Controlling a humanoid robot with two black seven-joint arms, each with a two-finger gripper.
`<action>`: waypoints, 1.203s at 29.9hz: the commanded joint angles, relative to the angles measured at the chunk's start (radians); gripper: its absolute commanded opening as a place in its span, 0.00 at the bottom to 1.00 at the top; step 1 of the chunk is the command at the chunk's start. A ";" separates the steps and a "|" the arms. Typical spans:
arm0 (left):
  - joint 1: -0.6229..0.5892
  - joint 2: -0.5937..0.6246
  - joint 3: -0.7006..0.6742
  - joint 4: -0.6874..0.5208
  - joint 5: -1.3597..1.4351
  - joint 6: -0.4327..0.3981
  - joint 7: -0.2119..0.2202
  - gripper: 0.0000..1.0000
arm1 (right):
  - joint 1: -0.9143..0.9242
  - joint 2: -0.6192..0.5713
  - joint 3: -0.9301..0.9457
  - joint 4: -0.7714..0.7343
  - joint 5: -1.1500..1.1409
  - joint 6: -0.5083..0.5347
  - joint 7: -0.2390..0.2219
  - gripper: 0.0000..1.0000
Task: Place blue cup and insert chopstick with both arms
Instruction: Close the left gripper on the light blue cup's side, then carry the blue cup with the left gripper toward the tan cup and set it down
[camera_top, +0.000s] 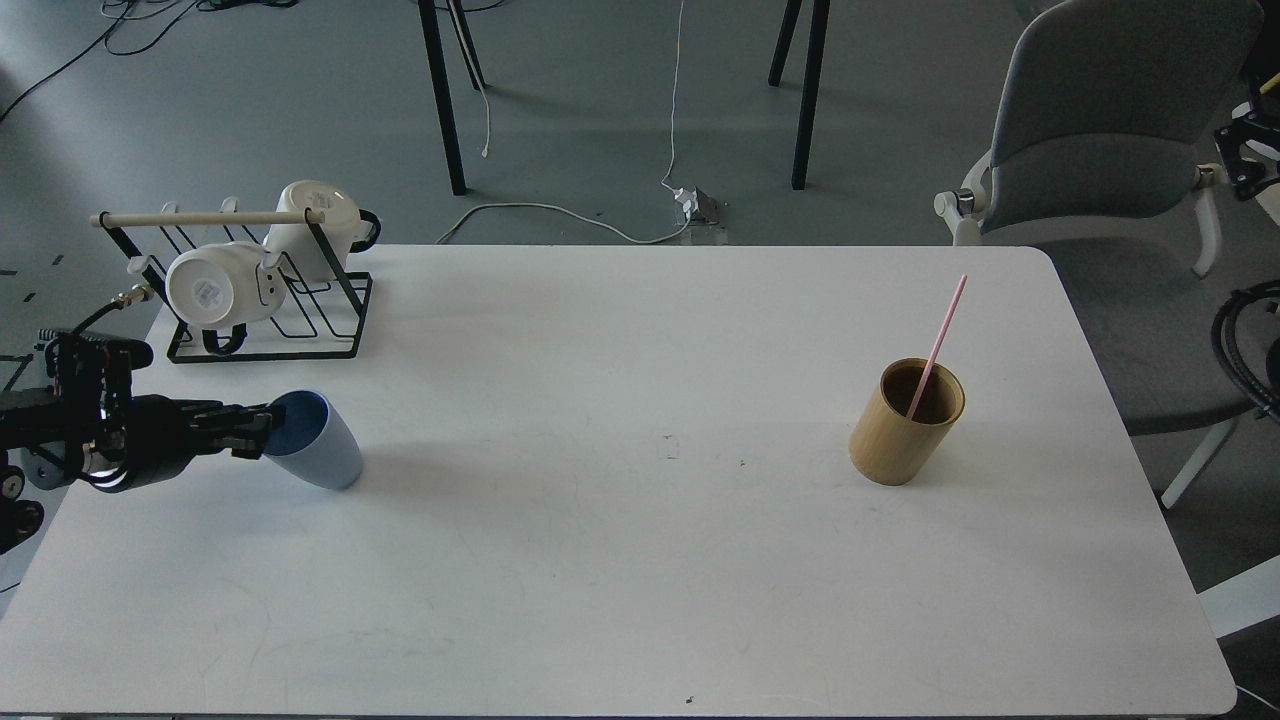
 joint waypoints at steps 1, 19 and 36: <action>-0.078 -0.003 0.000 -0.009 0.019 -0.057 -0.001 0.01 | 0.021 -0.016 -0.002 -0.001 -0.002 0.000 -0.001 0.99; -0.405 -0.471 0.003 -0.094 0.215 -0.327 0.109 0.02 | 0.070 -0.082 -0.017 -0.001 -0.017 0.000 -0.007 0.99; -0.439 -0.835 0.135 0.037 0.244 -0.327 0.226 0.02 | 0.053 -0.103 -0.016 -0.001 -0.015 0.000 -0.007 0.99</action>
